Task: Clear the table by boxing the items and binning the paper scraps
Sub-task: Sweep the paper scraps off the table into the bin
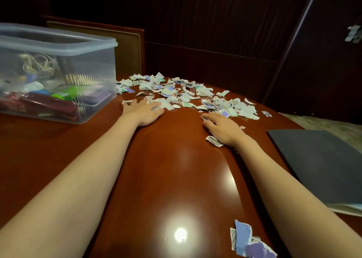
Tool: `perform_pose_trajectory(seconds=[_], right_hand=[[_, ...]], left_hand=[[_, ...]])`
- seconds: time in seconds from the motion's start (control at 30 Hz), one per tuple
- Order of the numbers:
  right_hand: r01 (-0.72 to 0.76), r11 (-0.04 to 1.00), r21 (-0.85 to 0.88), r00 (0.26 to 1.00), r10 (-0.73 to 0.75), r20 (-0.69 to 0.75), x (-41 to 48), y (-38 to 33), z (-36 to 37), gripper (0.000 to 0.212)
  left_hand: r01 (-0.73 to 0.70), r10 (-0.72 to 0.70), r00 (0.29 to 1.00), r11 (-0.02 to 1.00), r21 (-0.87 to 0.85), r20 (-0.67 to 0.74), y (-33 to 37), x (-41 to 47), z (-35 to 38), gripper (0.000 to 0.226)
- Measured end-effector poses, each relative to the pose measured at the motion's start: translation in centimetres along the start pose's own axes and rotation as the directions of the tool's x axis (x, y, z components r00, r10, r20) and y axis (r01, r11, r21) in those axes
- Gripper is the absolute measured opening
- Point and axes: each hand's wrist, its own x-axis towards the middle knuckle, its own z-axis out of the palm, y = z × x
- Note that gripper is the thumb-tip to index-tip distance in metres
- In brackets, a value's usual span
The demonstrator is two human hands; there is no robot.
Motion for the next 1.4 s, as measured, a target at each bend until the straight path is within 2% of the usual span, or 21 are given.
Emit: perform_pose_trajectory(seconds=[0.23, 0.4, 0.53, 0.63, 0.8, 0.9, 1.0, 1.03, 1.1, 1.17, 1.2, 1.27, 1.33, 1.4], right_hand=[[0.012, 0.999, 0.053, 1.000, -0.011, -0.023, -3.4, -1.5, -0.4, 0.041], [-0.032, 0.980, 0.195, 0.999, 0.034, -0.005, -6.1, -2.4, -0.7, 0.035], [-0.078, 0.912, 0.402, 0.994, 0.101, -0.036, -9.0, -3.2, -1.2, 0.035], [-0.094, 0.898, 0.430, 0.990, 0.130, -0.055, -11.2, -3.4, -1.3, 0.035], [-0.076, 0.879, 0.471, 0.990, 0.121, -0.066, -14.6, -4.3, -1.6, 0.025], [-0.088, 0.853, 0.515, 0.988, 0.141, -0.064, -16.3, -4.7, -1.8, 0.024], [-0.083, 0.838, 0.539, 0.988, 0.140, -0.065, -18.0, -5.0, -2.0, 0.021], [-0.080, 0.832, 0.549, 0.988, 0.139, -0.067, -18.7, -5.1, -1.9, 0.020], [-0.084, 0.818, 0.569, 0.987, 0.146, -0.064, -20.1, -5.4, -2.0, 0.022], [-0.096, 0.799, 0.593, 0.986, 0.160, -0.056, -21.4, -5.6, -2.2, 0.023], [-0.099, 0.787, 0.609, 0.984, 0.168, -0.057, -22.1, -5.6, -2.2, 0.023], [-0.092, 0.755, 0.650, 0.979, 0.189, -0.080, -23.3, -5.5, -2.0, 0.024], [-0.083, 0.726, 0.682, 0.969, 0.219, -0.114, -24.4, -5.3, -1.9, 0.027], [-0.083, 0.723, 0.686, 0.965, 0.231, -0.127, -25.3, -5.1, -1.8, 0.032]], left_hand=[[-0.204, 0.205, 0.977, 0.979, -0.020, 0.055, 0.5, -3.4, 0.0, 0.052], [-0.307, 0.312, 0.947, 0.949, -0.074, 0.071, 2.0, -7.2, 0.2, 0.048], [-0.380, 0.392, 0.916, 0.917, -0.122, 0.089, 4.0, -10.1, 0.6, 0.044], [-0.433, 0.449, 0.892, 0.882, -0.184, 0.057, 5.3, -12.3, 1.0, 0.040], [-0.457, 0.492, 0.869, 0.766, -0.453, -0.044, 6.6, -15.5, 1.5, 0.029], [-0.411, 0.468, 0.875, 0.582, -0.702, -0.123, 7.3, -17.3, 1.7, 0.021], [-0.401, 0.363, 0.900, 0.470, -0.786, -0.242, 7.9, -18.4, 1.6, 0.020], [-0.402, 0.284, 0.912, 0.483, -0.778, -0.295, 8.0, -18.4, 1.5, 0.021], [-0.357, 0.135, 0.929, 0.578, -0.734, -0.345, 8.2, -17.9, 1.4, 0.030], [-0.250, 0.095, 0.961, 0.694, -0.675, -0.258, 8.4, -17.1, 1.2, 0.042], [-0.224, 0.123, 0.971, 0.759, -0.611, -0.203, 8.5, -16.6, 1.2, 0.045], [-0.251, 0.234, 0.968, 0.902, -0.350, -0.092, 8.8, -15.7, 1.3, 0.046], [-0.323, 0.321, 0.946, 0.939, -0.120, -0.035, 9.1, -15.0, 1.5, 0.050], [-0.369, 0.371, 0.928, 0.928, -0.059, 0.025, 9.9, -14.5, 1.6, 0.052]])
